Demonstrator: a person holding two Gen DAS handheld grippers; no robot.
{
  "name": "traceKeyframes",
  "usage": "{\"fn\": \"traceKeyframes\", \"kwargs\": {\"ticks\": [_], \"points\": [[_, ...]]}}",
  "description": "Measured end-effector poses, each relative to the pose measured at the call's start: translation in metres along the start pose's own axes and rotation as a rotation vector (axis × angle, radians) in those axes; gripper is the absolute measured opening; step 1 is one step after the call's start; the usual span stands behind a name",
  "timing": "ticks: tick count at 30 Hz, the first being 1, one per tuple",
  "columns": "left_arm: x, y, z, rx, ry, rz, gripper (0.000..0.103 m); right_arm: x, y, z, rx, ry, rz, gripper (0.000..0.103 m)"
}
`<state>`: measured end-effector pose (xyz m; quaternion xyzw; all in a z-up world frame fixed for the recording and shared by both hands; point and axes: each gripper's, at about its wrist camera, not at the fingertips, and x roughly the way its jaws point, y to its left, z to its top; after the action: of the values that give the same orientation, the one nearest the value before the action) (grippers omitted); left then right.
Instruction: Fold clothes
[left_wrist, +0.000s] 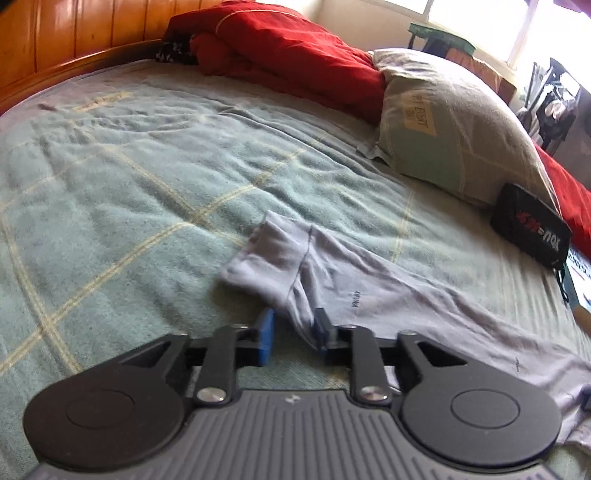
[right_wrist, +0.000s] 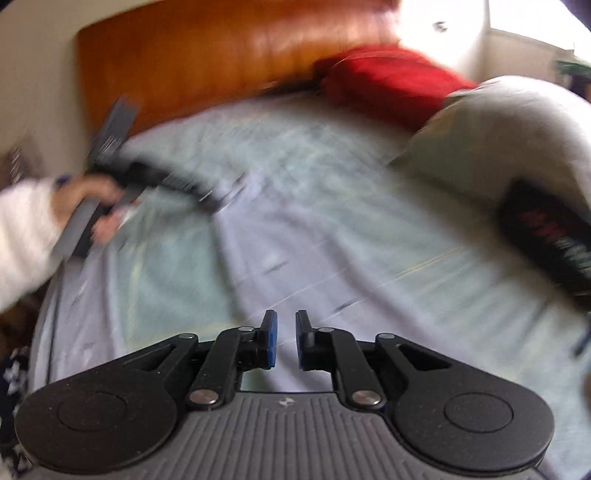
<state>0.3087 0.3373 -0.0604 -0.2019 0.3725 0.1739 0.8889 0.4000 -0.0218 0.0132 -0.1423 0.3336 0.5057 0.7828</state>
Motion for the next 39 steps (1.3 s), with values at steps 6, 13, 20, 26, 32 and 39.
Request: {"fn": "traceKeyframes", "kwargs": {"ticks": [6, 13, 20, 26, 32, 39], "points": [[-0.002, 0.013, 0.001, -0.046, 0.007, -0.004, 0.037, 0.004, -0.078, 0.022, 0.169, 0.009, -0.042, 0.021], [-0.007, 0.02, 0.001, -0.045, 0.037, -0.032, 0.043, 0.038, -0.111, 0.01, 0.252, 0.123, -0.007, 0.024], [0.008, 0.024, 0.0, -0.118, 0.072, -0.113, 0.054, 0.069, -0.108, 0.037, 0.26, 0.087, 0.146, 0.034], [0.014, 0.038, 0.0, -0.203, 0.053, -0.162, 0.054, 0.138, -0.103, 0.067, 0.295, 0.122, 0.269, 0.037], [0.02, 0.035, 0.001, -0.194, 0.027, -0.155, 0.052, 0.212, -0.097, 0.086, 0.337, 0.163, 0.367, 0.042], [0.025, 0.039, 0.004, -0.193, 0.009, -0.174, 0.051, 0.262, -0.078, 0.109, 0.342, 0.162, 0.518, 0.042]]}}
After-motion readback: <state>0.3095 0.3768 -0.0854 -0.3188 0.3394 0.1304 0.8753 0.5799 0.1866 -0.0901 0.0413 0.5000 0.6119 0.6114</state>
